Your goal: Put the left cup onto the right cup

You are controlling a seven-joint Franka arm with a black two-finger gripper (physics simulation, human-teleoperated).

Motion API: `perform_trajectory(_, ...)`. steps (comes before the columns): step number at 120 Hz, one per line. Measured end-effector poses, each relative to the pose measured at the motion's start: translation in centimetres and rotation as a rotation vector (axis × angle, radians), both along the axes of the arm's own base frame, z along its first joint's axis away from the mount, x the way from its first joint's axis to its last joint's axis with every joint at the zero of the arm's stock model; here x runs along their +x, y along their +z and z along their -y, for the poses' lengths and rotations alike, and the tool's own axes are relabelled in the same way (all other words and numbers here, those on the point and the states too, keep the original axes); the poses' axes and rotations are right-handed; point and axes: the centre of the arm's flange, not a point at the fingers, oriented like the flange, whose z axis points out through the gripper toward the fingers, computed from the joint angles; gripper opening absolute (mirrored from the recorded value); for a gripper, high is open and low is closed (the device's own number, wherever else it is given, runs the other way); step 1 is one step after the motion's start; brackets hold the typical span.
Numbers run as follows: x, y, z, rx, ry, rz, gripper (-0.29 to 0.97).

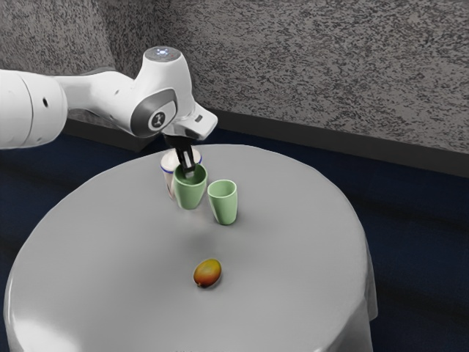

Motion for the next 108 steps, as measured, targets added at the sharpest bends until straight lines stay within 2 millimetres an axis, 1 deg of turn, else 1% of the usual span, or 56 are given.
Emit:
perform_trajectory(18,2.0,3.7,-0.4,-0.009,0.028,0.053,-0.11)
perform_trajectory(27,2.5,4.4,-1.3,-0.039,0.068,0.043,-0.11)
perform_trajectory(38,2.6,3.8,-1.5,-0.094,0.101,0.007,-0.11)
perform_trajectory(45,2.6,3.5,-1.2,-0.115,0.108,-0.016,-0.11)
perform_trajectory(56,3.0,3.4,-0.8,-0.131,0.111,-0.036,-0.11)
perform_trajectory(65,3.3,3.3,-1.0,-0.131,0.117,-0.044,-0.11)
perform_trajectory(84,5.0,3.0,-1.2,-0.120,0.115,-0.044,-0.11)
perform_trajectory(96,6.1,2.6,-0.6,-0.112,0.100,-0.042,-0.11)
perform_trajectory(108,6.8,2.1,0.4,-0.106,0.079,-0.044,-0.11)
